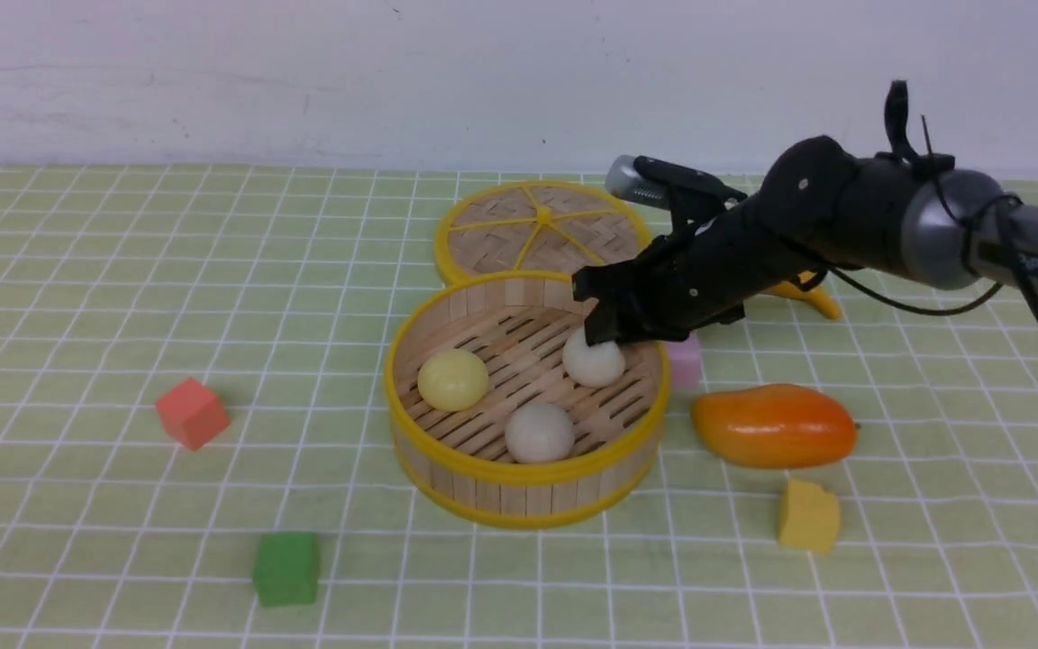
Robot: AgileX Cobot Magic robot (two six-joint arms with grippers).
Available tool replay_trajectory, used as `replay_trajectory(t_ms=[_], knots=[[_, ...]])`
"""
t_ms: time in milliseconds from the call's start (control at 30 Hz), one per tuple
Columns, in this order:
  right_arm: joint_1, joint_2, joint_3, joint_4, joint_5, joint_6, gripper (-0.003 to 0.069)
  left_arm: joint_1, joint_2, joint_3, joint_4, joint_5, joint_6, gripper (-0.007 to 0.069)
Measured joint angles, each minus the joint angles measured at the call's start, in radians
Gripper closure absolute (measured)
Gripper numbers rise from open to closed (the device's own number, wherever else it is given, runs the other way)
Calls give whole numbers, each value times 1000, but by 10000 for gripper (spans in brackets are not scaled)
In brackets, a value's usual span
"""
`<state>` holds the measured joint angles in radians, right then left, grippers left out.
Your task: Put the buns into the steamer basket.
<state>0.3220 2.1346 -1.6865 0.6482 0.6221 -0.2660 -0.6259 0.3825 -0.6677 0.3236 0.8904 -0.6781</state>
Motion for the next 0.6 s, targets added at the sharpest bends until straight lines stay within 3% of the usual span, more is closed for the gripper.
replay_trajectory(t_ms=[167, 267, 300, 433, 600], knots=[[0, -85, 0, -63, 128, 30, 249, 0, 0, 0, -10, 45, -1, 620], [0, -164, 0, -177, 260, 105, 200, 0, 0, 0, -34, 29, -10, 620], [0, -224, 1, -275, 350, 161, 191, 0, 0, 0, -50, 4, -23, 620], [0, -419, 81, -481, 411, 296, 224, 0, -2, 0, -65, -36, -28, 620], [0, -680, 284, -554, 290, 339, 356, 0, -16, 0, -68, -36, -28, 620]])
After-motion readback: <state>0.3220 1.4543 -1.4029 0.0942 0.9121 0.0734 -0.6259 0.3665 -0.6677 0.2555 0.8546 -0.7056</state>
